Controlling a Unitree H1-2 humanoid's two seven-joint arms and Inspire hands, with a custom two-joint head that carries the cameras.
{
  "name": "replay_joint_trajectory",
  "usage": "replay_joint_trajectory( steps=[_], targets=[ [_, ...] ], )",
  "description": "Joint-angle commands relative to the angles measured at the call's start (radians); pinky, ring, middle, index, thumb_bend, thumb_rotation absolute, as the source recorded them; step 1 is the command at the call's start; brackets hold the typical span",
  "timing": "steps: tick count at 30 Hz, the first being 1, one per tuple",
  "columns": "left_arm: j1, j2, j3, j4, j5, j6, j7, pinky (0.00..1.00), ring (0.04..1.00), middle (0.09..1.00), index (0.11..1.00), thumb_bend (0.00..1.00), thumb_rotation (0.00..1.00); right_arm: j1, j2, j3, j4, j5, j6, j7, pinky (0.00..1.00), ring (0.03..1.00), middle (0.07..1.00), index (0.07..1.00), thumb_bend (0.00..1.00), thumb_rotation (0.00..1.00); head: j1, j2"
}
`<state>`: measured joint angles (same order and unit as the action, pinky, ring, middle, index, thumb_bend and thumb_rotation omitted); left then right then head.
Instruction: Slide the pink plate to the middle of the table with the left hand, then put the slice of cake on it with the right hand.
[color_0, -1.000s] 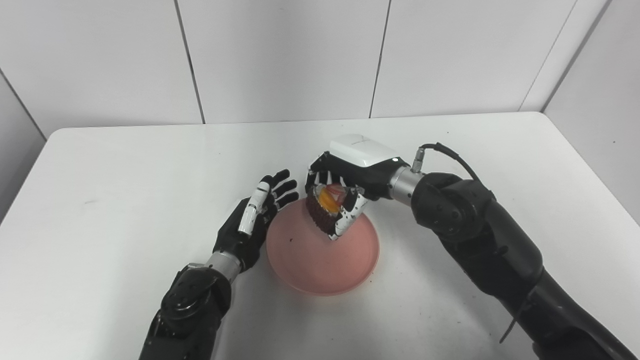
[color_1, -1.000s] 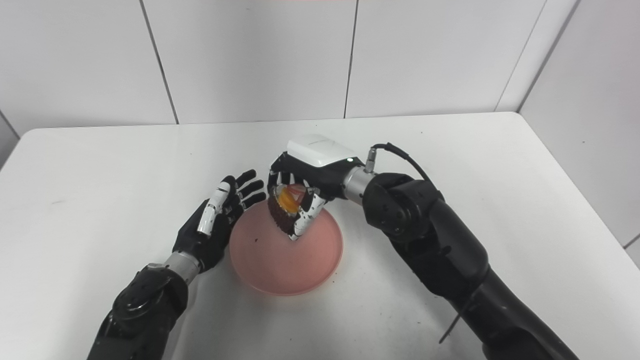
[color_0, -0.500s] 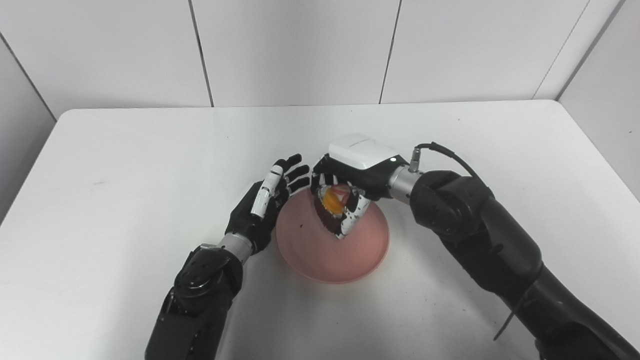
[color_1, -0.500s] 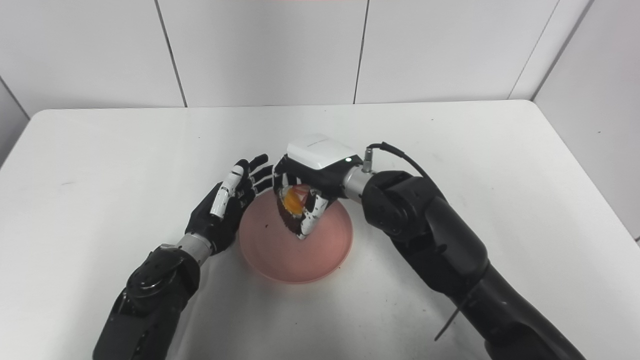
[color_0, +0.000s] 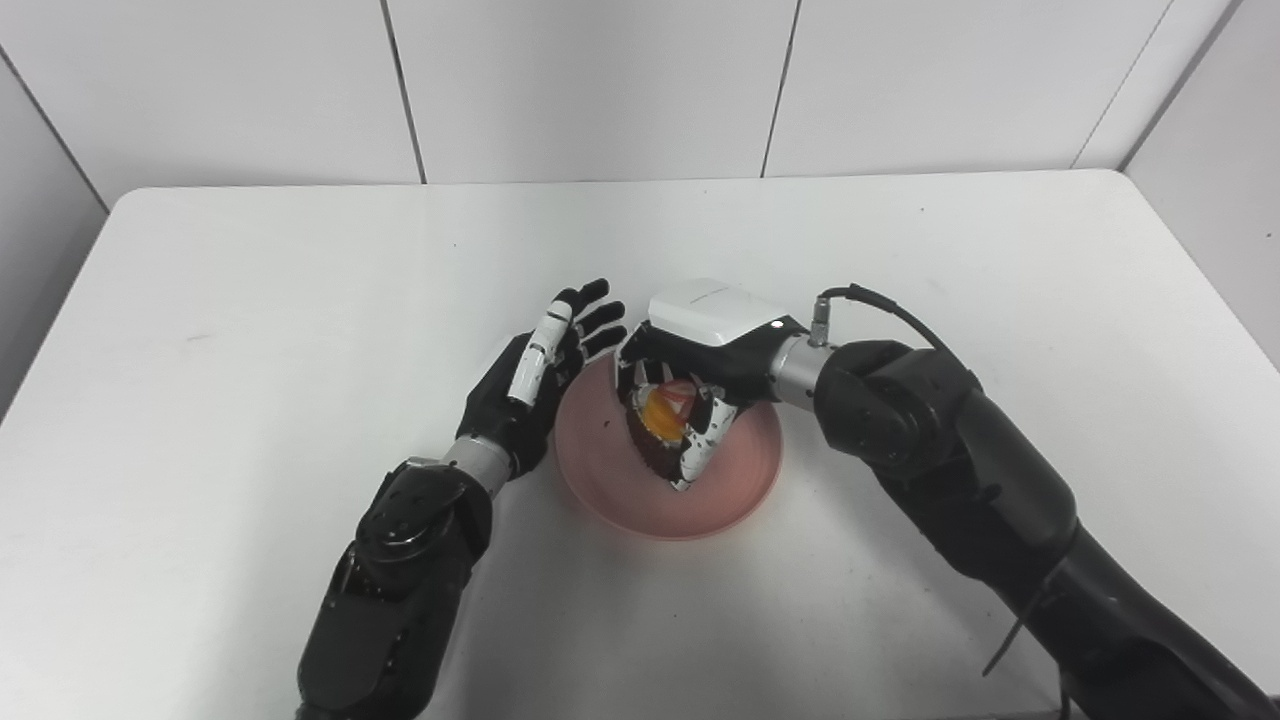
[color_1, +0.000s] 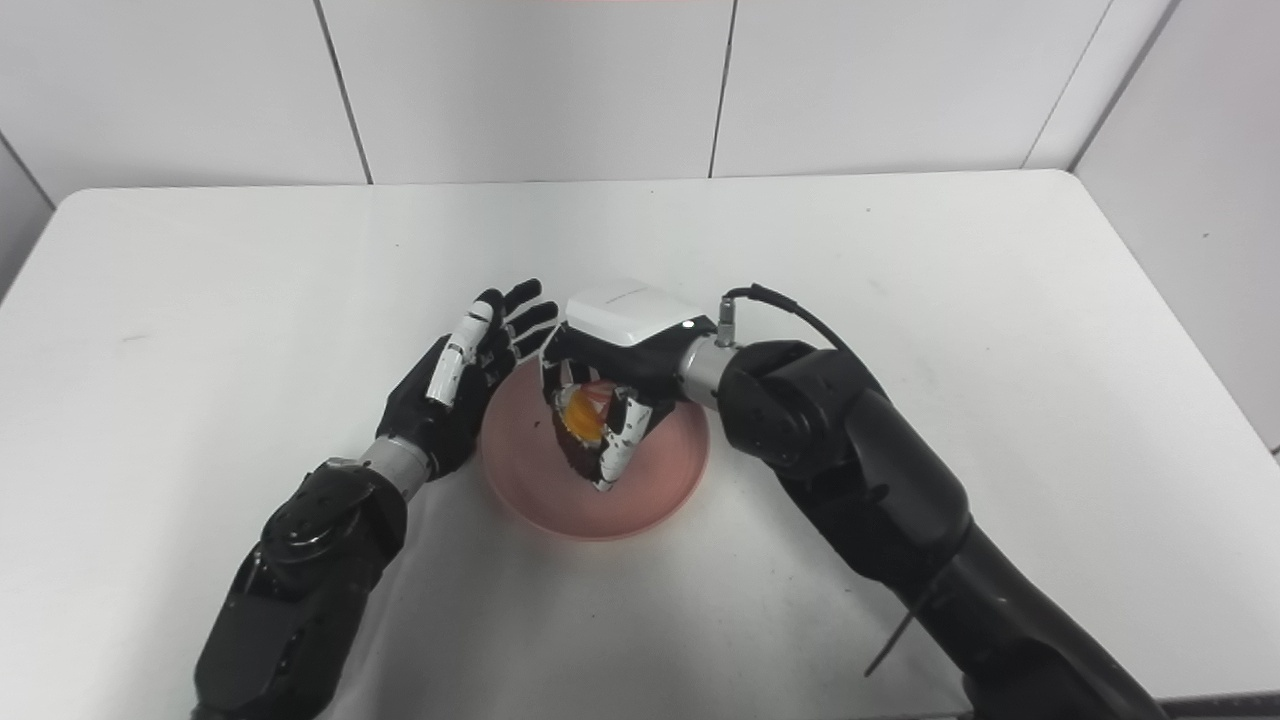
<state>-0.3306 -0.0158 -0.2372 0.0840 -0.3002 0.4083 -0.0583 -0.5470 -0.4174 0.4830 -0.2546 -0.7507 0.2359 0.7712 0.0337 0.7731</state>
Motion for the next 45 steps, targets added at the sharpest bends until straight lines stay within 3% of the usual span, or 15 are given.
replay_joint_trajectory(
  steps=[1, 12, 18, 25, 28, 29, 31, 33, 36, 40, 45],
  targets=[
    [0.005, 0.000, -0.009, 0.017, 0.004, 0.061, 0.018, 0.89, 0.893, 0.901, 0.894, 0.36, 1.00, -0.022, 0.003, -0.005, -0.029, 0.000, -0.019, -0.004, 0.23, 0.287, 0.368, 0.491, 0.51, 0.12, 0.001, 0.002],
    [0.003, -0.001, -0.018, 0.008, 0.000, 0.061, 0.026, 0.88, 0.889, 0.892, 0.878, 0.36, 1.00, 0.001, 0.018, 0.017, 0.010, -0.013, -0.041, -0.031, 0.23, 0.292, 0.374, 0.492, 0.51, 0.12, 0.009, 0.007],
    [0.000, 0.001, -0.023, 0.011, -0.005, 0.062, 0.035, 0.87, 0.888, 0.893, 0.884, 0.36, 1.00, 0.013, 0.016, 0.022, 0.011, -0.028, -0.042, -0.024, 0.28, 0.346, 0.434, 0.494, 0.51, 0.13, 0.011, 0.009],
    [-0.003, 0.002, -0.024, 0.017, -0.002, 0.061, 0.037, 0.87, 0.891, 0.894, 0.887, 0.36, 1.00, 0.020, 0.009, 0.017, 0.009, -0.029, -0.047, -0.030, 0.48, 0.555, 0.629, 0.496, 0.51, 0.14, 0.014, 0.011],
    [-0.003, 0.003, -0.025, 0.017, -0.003, 0.061, 0.035, 0.88, 0.890, 0.895, 0.888, 0.36, 1.00, 0.026, 0.011, 0.009, -0.005, -0.028, -0.027, -0.021, 0.48, 0.556, 0.645, 0.497, 0.51, 0.14, 0.014, 0.011],
    [-0.003, 0.003, -0.026, 0.017, -0.003, 0.062, 0.036, 0.87, 0.887, 0.893, 0.886, 0.36, 1.00, 0.027, 0.011, 0.006, -0.009, -0.028, -0.021, -0.016, 0.48, 0.557, 0.652, 0.642, 0.58, 0.17, 0.014, 0.011],
    [-0.003, 0.004, -0.026, 0.015, -0.002, 0.061, 0.035, 0.87, 0.882, 0.891, 0.880, 0.36, 1.00, 0.026, 0.010, 0.002, -0.022, -0.034, -0.004, -0.001, 0.51, 0.601, 0.692, 0.736, 0.62, 0.22, 0.014, 0.011],
    [-0.004, 0.006, -0.027, 0.014, 0.001, 0.061, 0.031, 0.87, 0.881, 0.892, 0.880, 0.36, 1.00, 0.022, 0.009, -0.004, -0.038, -0.040, 0.011, 0.014, 0.54, 0.640, 0.725, 0.757, 0.63, 0.26, 0.013, 0.012],
    [-0.004, 0.010, -0.029, 0.013, -0.004, 0.061, 0.029, 0.88, 0.883, 0.895, 0.887, 0.36, 1.00, 0.016, 0.005, -0.012, -0.057, -0.050, 0.025, 0.039, 0.62, 0.736, 0.795, 0.801, 0.64, 0.40, 0.012, 0.012],
    [-0.005, 0.017, -0.032, 0.016, -0.018, 0.062, 0.029, 0.89, 0.892, 0.904, 0.897, 0.37, 1.00, 0.014, 0.005, -0.033, -0.086, -0.048, 0.041, 0.064, 0.58, 0.737, 0.813, 0.830, 0.72, 0.58, 0.012, 0.010],
    [-0.006, 0.022, -0.040, 0.016, -0.030, 0.062, 0.041, 0.89, 0.900, 0.909, 0.898, 0.37, 1.00, 0.020, 0.008, -0.058, -0.098, -0.030, 0.030, 0.058, 0.57, 0.730, 0.811, 0.855, 0.75, 0.63, 0.010, 0.008]
  ],
)
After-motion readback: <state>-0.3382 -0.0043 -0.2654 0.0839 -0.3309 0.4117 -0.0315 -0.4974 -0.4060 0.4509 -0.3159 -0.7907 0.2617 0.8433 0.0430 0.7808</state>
